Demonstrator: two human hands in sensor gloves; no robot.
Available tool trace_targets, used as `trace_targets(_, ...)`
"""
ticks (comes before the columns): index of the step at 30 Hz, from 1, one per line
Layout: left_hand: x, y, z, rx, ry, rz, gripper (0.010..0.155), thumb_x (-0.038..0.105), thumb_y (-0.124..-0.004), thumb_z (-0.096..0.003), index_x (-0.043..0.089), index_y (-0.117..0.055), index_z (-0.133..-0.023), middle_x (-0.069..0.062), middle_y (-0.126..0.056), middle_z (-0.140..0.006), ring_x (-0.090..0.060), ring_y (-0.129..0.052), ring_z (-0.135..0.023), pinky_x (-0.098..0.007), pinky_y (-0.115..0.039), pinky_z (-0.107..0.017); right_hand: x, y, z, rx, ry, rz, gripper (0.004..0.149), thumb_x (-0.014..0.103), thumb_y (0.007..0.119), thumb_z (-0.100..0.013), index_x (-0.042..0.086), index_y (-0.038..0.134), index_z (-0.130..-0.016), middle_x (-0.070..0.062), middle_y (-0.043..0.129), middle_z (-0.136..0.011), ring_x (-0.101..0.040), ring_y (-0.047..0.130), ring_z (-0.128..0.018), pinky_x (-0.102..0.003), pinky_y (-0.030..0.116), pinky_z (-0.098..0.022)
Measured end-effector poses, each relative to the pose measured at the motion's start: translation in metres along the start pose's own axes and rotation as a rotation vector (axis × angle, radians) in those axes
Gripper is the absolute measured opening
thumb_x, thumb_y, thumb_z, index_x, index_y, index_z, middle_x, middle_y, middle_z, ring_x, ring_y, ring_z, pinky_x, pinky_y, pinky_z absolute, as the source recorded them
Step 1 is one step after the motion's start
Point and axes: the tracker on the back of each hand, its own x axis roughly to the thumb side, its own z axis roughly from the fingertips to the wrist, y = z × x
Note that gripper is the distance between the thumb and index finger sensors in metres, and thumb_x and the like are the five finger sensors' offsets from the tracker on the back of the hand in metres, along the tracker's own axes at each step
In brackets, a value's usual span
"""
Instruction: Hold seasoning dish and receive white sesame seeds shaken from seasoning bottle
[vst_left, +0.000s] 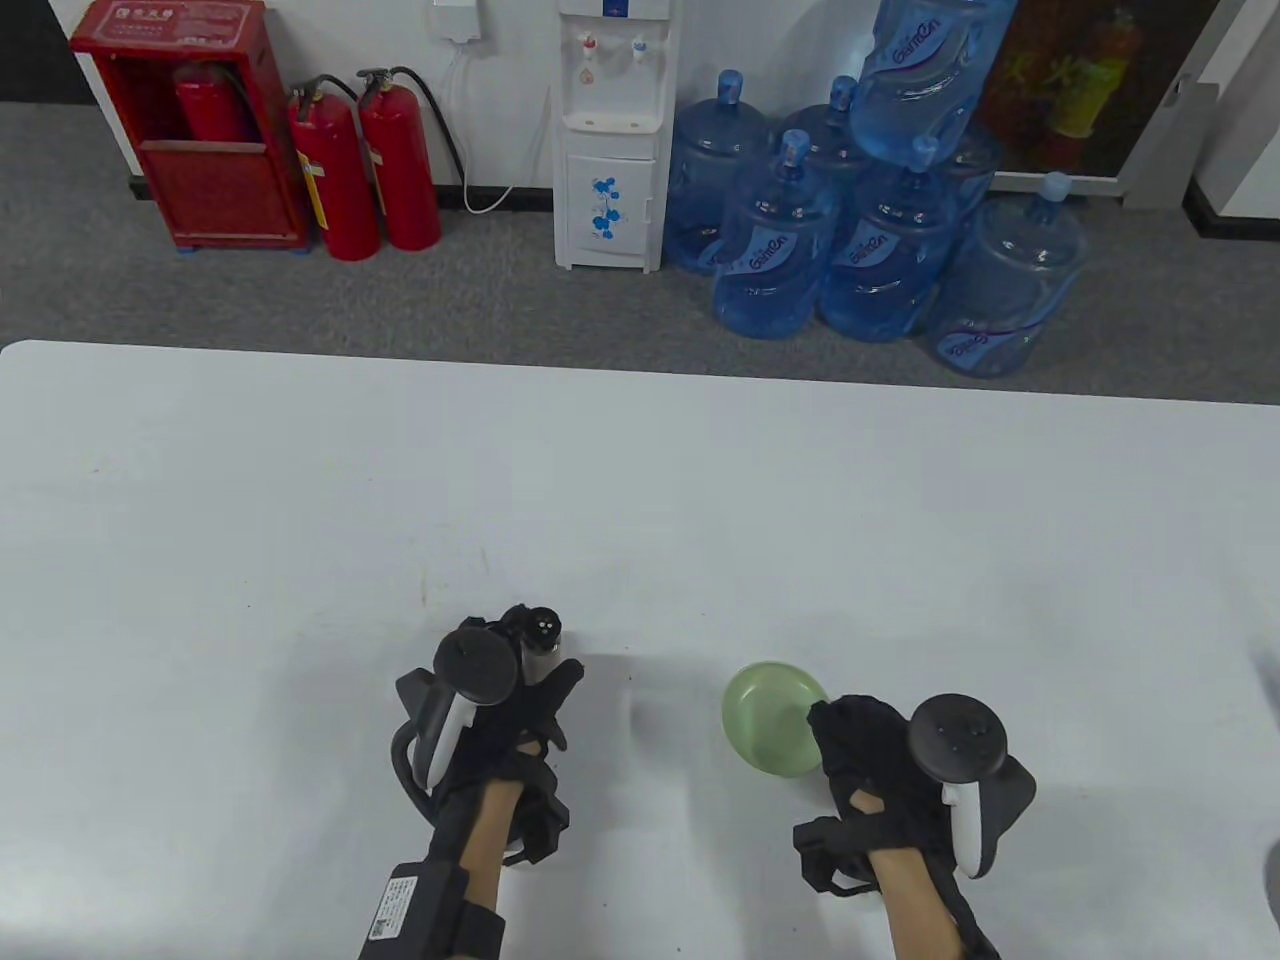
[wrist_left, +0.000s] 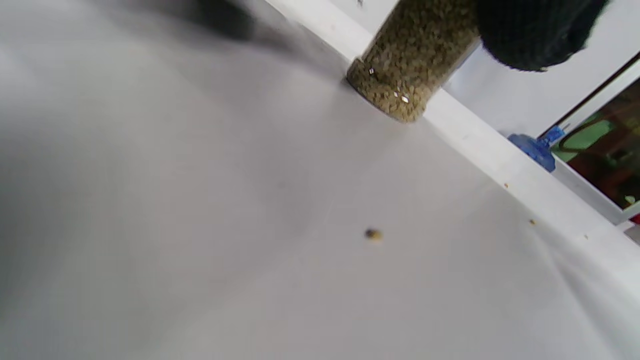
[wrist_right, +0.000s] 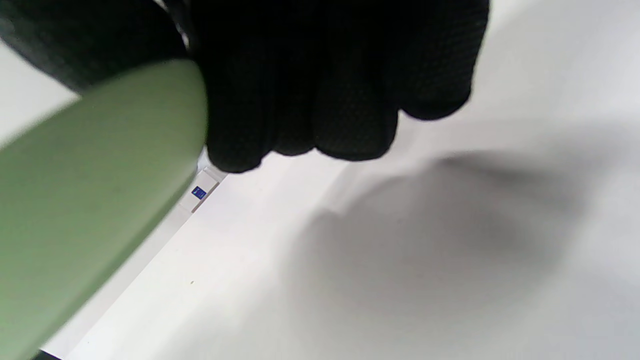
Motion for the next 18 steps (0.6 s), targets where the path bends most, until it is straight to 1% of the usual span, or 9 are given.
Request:
trace_targets(3,-0.001,0.003,0.005,0.051,-0.006,0.010,0.067,0.069,-0.079,-0.0472,0.056,-0.045,-0.104,0.014,-0.033,-0.123,-0.037,-0.036,-0.121,-0.057,-0.034,-0.088,0.002,0.003,0.002,0.003,-0.020,0.027,0.039,0.051,0.090,-0.043,0.019,0.099,-0.063,0.002,0.090,-0.088,-0.023,0.097,-0.073,-0.042,0.082,-0.057)
trace_targets(4,-0.001,0.004,0.008,0.070,-0.031,0.024,0.067,0.069,-0.080,-0.0472,0.052,-0.049,-0.104,0.017,-0.040,-0.122,-0.036,-0.039,-0.122,-0.058,-0.036,-0.088,0.003,0.004,0.003,0.005,-0.027,0.037,0.039,0.051,0.090,-0.043,0.019,0.099,-0.063,0.002,0.089,-0.088,-0.023,0.097,-0.072,-0.042,0.082,-0.057)
trace_targets(5,-0.001,0.005,0.010,0.089,-0.053,0.038,0.068,0.067,-0.081,-0.0480,0.043,-0.053,-0.105,0.018,-0.050,-0.119,-0.035,-0.043,-0.122,-0.058,-0.038,-0.088,0.003,0.005,0.003,0.008,-0.033,0.042,0.039,0.051,0.090,-0.043,0.019,0.099,-0.063,0.002,0.089,-0.088,-0.023,0.097,-0.073,-0.042,0.082,-0.057)
trace_targets(7,0.000,0.009,0.017,0.147,-0.116,0.073,0.068,0.062,-0.087,-0.0453,0.038,-0.061,-0.102,0.010,-0.065,-0.113,-0.031,-0.064,-0.117,-0.060,-0.044,-0.086,0.005,0.007,0.005,0.020,-0.045,0.046,0.039,0.051,0.090,-0.043,0.019,0.099,-0.063,0.002,0.089,-0.088,-0.023,0.097,-0.072,-0.042,0.082,-0.057)
trace_targets(9,-0.001,0.013,0.029,0.251,-0.185,0.134,0.068,0.055,-0.094,-0.0405,0.032,-0.070,-0.099,0.001,-0.082,-0.100,-0.032,-0.087,-0.102,-0.062,-0.053,-0.080,0.006,0.011,0.007,0.047,-0.046,0.032,0.039,0.052,0.090,-0.043,0.020,0.099,-0.063,0.003,0.089,-0.088,-0.022,0.097,-0.073,-0.041,0.082,-0.057)
trace_targets(10,-0.001,0.015,0.036,0.281,-0.220,0.167,0.068,0.054,-0.095,-0.0391,0.029,-0.073,-0.098,0.000,-0.084,-0.097,-0.034,-0.090,-0.098,-0.063,-0.055,-0.078,0.006,0.013,0.008,0.066,-0.043,0.020,0.039,0.052,0.090,-0.043,0.020,0.099,-0.063,0.003,0.089,-0.088,-0.022,0.097,-0.072,-0.041,0.082,-0.057)
trace_targets(14,-0.001,0.018,0.063,0.278,-0.305,0.212,0.070,0.053,-0.093,-0.0417,0.032,-0.067,-0.103,0.002,-0.082,-0.099,-0.033,-0.088,-0.097,-0.062,-0.059,-0.077,0.008,0.021,0.010,0.110,-0.035,0.001,0.038,0.052,0.089,-0.043,0.021,0.099,-0.063,0.003,0.089,-0.088,-0.022,0.097,-0.072,-0.041,0.082,-0.057)
trace_targets(16,0.000,0.015,0.076,0.282,-0.356,0.190,0.070,0.053,-0.091,-0.0438,0.033,-0.063,-0.105,0.003,-0.078,-0.100,-0.034,-0.084,-0.098,-0.063,-0.057,-0.077,0.009,0.026,0.012,0.120,-0.042,0.018,0.039,0.053,0.089,-0.044,0.021,0.098,-0.064,0.003,0.089,-0.088,-0.022,0.097,-0.072,-0.040,0.082,-0.057)
trace_targets(18,0.001,0.013,0.084,0.308,-0.391,0.129,0.068,0.052,-0.091,-0.0445,0.034,-0.063,-0.104,0.004,-0.078,-0.099,-0.033,-0.084,-0.096,-0.063,-0.058,-0.077,0.012,0.031,0.015,0.131,-0.056,0.039,0.039,0.053,0.089,-0.044,0.021,0.098,-0.064,0.004,0.089,-0.088,-0.021,0.097,-0.072,-0.040,0.082,-0.057)
